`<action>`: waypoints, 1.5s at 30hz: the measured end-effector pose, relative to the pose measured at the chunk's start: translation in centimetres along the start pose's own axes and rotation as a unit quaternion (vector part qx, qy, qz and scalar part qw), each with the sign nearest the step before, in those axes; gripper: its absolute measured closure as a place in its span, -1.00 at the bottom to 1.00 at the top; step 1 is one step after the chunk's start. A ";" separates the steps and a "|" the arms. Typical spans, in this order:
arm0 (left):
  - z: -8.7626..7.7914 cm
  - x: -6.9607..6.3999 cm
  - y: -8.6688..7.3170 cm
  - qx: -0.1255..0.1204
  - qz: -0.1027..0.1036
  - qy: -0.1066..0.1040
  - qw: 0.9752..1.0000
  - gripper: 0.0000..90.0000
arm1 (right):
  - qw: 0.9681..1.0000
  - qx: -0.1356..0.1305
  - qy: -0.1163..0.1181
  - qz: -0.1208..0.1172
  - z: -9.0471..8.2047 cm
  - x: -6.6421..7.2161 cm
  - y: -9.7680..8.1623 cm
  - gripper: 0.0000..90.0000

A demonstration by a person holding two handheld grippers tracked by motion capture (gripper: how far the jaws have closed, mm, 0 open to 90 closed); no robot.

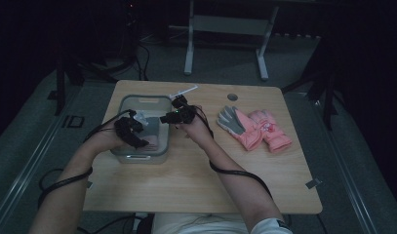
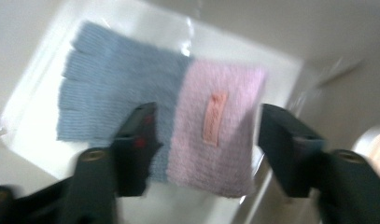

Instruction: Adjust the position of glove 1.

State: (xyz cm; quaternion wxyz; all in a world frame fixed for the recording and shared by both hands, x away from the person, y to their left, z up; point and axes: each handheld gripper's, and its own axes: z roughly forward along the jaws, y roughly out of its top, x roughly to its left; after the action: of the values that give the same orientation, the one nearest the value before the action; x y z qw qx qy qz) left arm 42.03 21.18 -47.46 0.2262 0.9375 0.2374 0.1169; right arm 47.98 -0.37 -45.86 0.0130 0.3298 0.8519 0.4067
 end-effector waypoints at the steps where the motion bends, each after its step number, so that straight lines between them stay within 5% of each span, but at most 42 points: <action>1: -0.4 -0.1 0.1 -0.006 -0.006 -0.002 1.000 -0.42 | 1.000 -0.003 0.000 -0.004 -0.5 0.0 -0.2 0.36; 9: -1.4 -1.5 1.5 -0.041 -0.036 -0.011 0.998 -0.96 | 0.999 -0.026 -0.025 -0.035 -4.7 -0.9 -1.9 0.37; 18: -2.1 -3.8 3.9 -0.083 -0.009 -0.019 0.996 -0.96 | 0.998 -0.034 -0.051 -0.028 -8.3 -4.0 -4.4 0.34; 25: -2.3 -6.2 6.2 -0.125 0.011 -0.047 0.991 -0.96 | 0.995 -0.037 -0.087 -0.015 -11.1 -6.9 -6.0 0.38; 28: -1.6 -8.0 7.5 -0.130 0.034 -0.068 0.989 -0.96 | 0.994 -0.038 -0.099 -0.008 -12.2 -8.1 -6.7 0.40; 33: -0.6 -10.7 8.7 -0.150 0.039 -0.084 0.984 -0.96 | 0.992 -0.038 -0.118 -0.008 -13.6 -9.7 -7.9 0.42; 45: 3.5 -15.4 7.9 -0.137 0.037 -0.094 0.985 -0.96 | 0.986 -0.018 -0.166 -0.026 -15.6 -13.4 -9.7 0.44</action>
State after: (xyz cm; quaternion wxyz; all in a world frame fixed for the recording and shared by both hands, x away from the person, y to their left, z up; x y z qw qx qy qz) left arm 33.01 6.07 -48.45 0.3694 0.9125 0.1622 0.0674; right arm 48.60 -23.14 -45.55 0.1711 0.3702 0.8388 0.3607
